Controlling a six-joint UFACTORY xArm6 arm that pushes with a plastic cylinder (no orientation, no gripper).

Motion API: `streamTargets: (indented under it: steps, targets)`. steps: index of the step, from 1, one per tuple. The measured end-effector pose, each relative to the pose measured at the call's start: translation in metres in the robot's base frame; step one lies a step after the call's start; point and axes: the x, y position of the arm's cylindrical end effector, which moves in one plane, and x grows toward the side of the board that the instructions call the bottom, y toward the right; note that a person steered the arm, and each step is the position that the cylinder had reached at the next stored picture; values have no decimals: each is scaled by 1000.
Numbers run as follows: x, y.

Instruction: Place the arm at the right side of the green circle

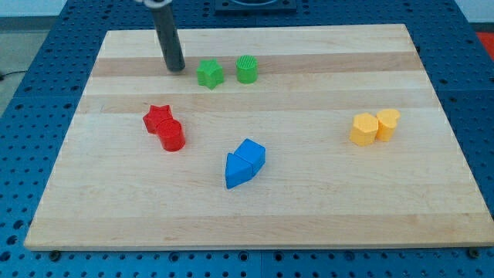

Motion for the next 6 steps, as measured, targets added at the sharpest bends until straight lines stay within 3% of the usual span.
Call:
streamTargets:
  steps: [1,3,5,6]
  targets:
    - [-1,57]
    - [122,79]
    - [106,151]
    - [73,201]
